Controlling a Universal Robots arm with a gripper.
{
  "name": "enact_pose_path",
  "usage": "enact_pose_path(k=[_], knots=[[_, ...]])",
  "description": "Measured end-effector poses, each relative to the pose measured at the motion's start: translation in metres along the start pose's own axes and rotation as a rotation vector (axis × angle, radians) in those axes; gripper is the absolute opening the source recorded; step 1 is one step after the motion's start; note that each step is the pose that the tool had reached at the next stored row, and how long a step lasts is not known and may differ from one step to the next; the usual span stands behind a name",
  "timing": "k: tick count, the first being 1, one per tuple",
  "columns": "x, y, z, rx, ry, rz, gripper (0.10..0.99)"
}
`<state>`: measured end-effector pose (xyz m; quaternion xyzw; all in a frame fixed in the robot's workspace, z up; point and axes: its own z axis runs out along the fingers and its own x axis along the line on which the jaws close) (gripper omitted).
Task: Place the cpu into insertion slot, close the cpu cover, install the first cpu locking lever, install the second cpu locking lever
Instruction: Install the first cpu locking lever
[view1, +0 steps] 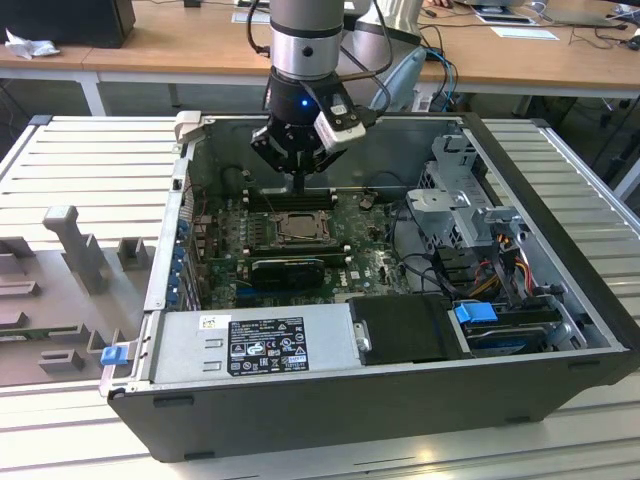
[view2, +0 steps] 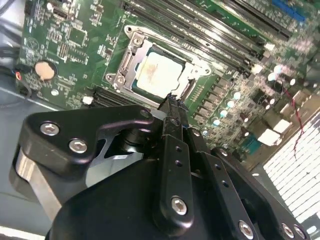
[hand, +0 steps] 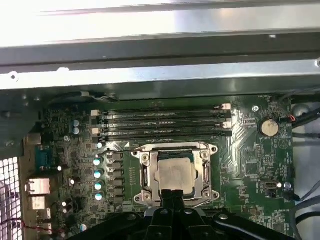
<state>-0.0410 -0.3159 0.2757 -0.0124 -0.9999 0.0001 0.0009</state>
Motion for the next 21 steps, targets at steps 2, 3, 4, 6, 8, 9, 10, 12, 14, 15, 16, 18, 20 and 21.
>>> enact_pose_path(k=[2,3,4,6,8,9,10,12,14,15,16,18,20,21], knots=[[0.0050,-0.0003,0.0027,-0.001,-0.0009,-0.046,0.106],[0.0092,-0.0005,0.0033,-0.002,-0.0022,-0.047,0.106],[0.0140,-0.0007,0.0048,-0.003,-0.0034,-0.049,0.106],[0.0151,-0.0007,0.0080,-0.004,-0.0035,-0.069,0.106],[0.0158,-0.0007,0.0120,-0.004,-0.0035,-0.108,0.106],[0.0208,-0.0009,0.0127,-0.006,-0.0046,-0.109,0.106],[0.0241,-0.0010,0.0129,-0.010,-0.0054,-0.109,0.106],[0.0364,-0.0012,0.0133,-0.033,-0.0066,-0.109,0.106],[0.0419,-0.0014,0.0137,-0.048,-0.0070,-0.109,0.106],[0.0466,-0.0015,0.0153,-0.052,-0.0072,-0.109,0.106],[0.0499,-0.0016,0.0160,-0.053,-0.0070,-0.109,0.106],[0.0621,-0.0019,0.0184,-0.058,-0.0073,-0.109,0.106],[0.0685,-0.0004,0.0199,-0.067,-0.0076,-0.108,0.106],[0.0694,0.0026,0.0201,-0.071,-0.0077,-0.109,0.106]])
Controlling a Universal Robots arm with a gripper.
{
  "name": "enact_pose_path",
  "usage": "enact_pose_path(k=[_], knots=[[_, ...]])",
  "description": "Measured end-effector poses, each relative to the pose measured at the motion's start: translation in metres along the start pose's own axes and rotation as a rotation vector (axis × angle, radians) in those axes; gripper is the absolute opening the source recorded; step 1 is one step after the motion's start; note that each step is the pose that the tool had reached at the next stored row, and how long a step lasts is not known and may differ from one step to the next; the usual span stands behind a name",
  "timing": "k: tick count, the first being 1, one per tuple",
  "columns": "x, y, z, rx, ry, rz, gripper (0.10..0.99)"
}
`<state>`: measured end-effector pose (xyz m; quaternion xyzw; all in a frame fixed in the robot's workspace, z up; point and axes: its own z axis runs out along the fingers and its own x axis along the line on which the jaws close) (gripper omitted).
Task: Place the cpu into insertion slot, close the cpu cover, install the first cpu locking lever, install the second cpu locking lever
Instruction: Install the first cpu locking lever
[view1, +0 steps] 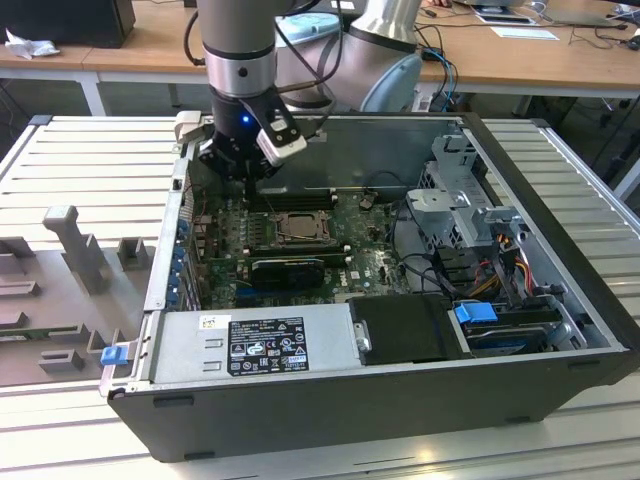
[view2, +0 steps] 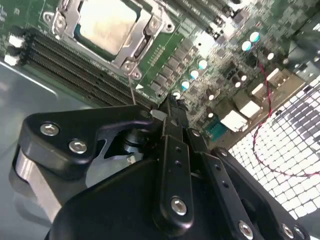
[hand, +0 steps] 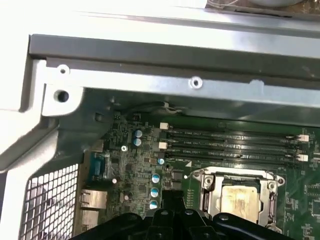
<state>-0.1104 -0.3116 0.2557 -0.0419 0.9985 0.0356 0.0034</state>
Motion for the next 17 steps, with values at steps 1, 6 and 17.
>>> enact_pose_path(k=[1,6,17], knots=[[0.0001,0.0026,0.0004,-0.002,-0.0002,0.000,0.106],[-0.0014,0.0117,0.0014,-0.003,-0.0001,0.000,0.106],[-0.0088,0.0111,0.0021,-0.003,-0.0002,0.000,0.106]])
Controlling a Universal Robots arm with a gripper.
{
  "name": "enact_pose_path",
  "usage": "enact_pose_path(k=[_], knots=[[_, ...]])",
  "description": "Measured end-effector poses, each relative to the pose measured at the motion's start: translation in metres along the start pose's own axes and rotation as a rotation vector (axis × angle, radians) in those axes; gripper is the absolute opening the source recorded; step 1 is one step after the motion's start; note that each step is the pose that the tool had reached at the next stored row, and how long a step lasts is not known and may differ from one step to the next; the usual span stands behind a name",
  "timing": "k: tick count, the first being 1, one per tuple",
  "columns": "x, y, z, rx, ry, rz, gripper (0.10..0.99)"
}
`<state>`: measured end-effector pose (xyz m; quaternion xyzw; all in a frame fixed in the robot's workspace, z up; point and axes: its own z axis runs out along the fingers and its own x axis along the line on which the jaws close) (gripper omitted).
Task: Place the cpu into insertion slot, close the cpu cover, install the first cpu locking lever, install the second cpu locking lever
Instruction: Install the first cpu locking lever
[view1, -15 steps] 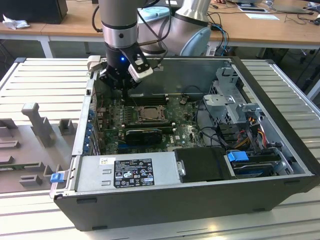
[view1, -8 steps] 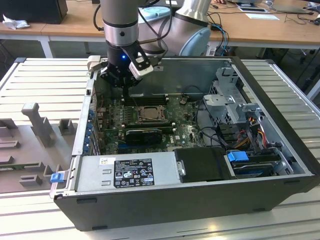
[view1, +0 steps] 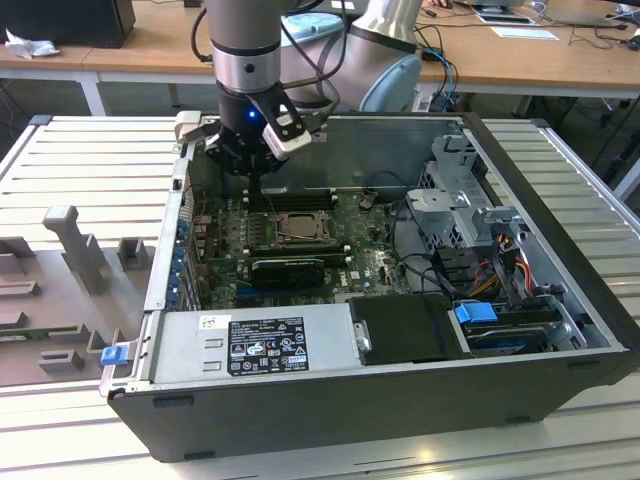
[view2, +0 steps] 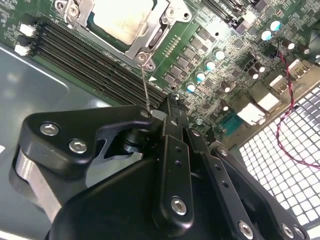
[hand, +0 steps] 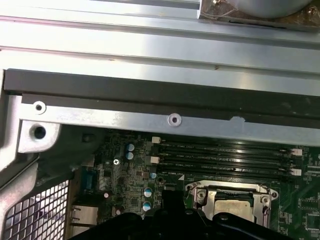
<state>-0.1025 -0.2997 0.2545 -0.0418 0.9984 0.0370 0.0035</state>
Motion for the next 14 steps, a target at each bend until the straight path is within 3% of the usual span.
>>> enact_pose_path(k=[14], knots=[[-0.0068,-0.0006,0.0008,0.000,0.0000,0.000,0.106]])
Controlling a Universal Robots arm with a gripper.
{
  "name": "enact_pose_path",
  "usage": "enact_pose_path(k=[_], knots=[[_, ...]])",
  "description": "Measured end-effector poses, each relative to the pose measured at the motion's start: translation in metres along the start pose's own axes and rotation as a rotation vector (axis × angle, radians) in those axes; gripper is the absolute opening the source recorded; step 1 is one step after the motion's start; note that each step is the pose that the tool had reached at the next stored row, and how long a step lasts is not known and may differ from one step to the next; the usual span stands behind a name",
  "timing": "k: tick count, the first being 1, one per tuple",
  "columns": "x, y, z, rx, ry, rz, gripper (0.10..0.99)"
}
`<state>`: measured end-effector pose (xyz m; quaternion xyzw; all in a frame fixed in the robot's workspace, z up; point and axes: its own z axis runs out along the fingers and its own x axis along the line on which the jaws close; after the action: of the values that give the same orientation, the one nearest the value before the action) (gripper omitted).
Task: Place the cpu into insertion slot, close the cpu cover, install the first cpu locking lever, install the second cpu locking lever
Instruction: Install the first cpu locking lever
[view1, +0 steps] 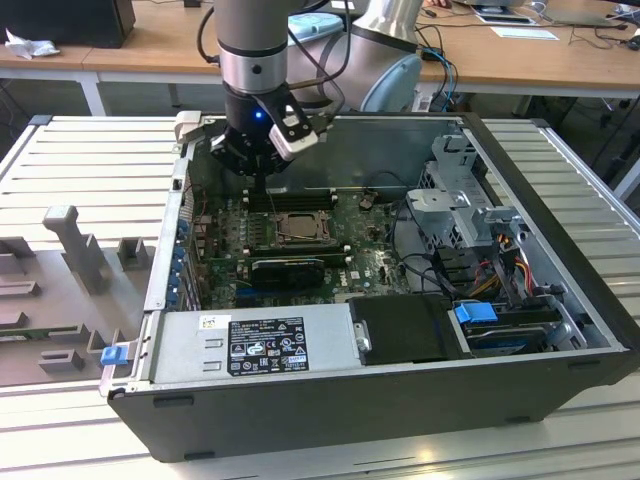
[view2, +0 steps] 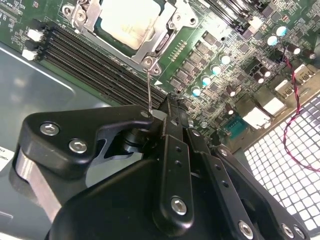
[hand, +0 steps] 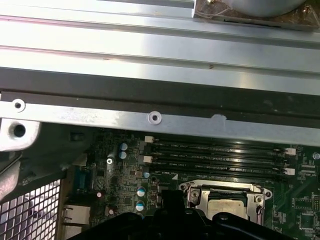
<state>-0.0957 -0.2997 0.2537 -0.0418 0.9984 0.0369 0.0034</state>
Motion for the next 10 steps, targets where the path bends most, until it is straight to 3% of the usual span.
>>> enact_pose_path(k=[10], knots=[[-0.0042,-0.0004,0.0009,0.000,-0.0002,0.000,0.106]])
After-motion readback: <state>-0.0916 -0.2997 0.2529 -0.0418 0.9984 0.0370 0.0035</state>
